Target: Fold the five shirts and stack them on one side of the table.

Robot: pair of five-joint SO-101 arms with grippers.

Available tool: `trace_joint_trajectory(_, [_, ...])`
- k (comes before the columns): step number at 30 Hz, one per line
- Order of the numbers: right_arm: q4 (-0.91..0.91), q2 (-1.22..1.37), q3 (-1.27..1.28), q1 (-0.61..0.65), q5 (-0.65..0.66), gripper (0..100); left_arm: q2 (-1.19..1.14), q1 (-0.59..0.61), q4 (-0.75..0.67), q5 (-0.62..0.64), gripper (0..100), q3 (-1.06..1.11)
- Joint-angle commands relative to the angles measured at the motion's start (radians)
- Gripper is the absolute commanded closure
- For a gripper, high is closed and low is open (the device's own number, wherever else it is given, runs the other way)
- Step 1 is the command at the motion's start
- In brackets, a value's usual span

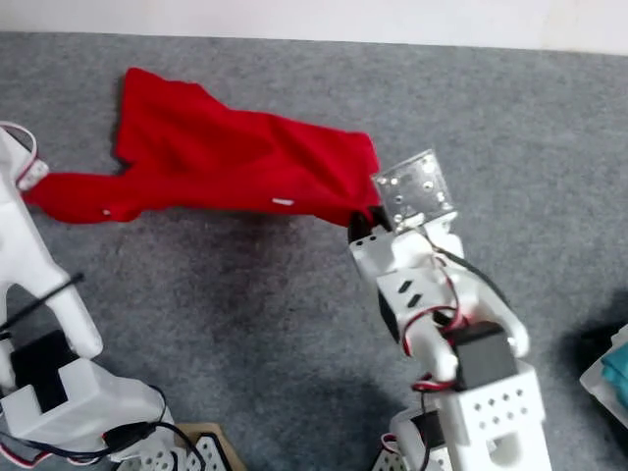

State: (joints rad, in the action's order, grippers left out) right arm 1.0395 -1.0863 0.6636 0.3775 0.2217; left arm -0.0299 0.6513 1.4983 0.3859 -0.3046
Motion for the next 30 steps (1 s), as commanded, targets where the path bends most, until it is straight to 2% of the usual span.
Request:
trace_joint_trajectory(1, [0.094,-0.022,-0.223,-0.015,0.012,99.1,0.039,-0.015,0.049,0.101,99,-0.188])
trace_joint_trajectory(4, [0.176,-0.022,-0.335,0.010,0.012,99.1,0.039,-0.008,0.071,0.167,99,-0.283])
trace_joint_trajectory(11, [0.329,0.004,-0.547,0.157,0.041,99.1,0.048,-0.027,0.103,0.301,99,-0.515])
trace_joint_trajectory(17, [0.526,0.179,-0.895,0.179,0.087,99.1,0.170,-0.038,0.129,0.334,99,-0.705])
trace_joint_trajectory(25, [0.722,0.496,-1.463,0.174,0.089,99.1,0.351,-0.038,0.107,0.434,99,-0.723])
trace_joint_trajectory(30, [0.720,0.572,-1.566,0.174,0.091,99.1,0.401,-0.036,0.035,0.459,99,-0.720])
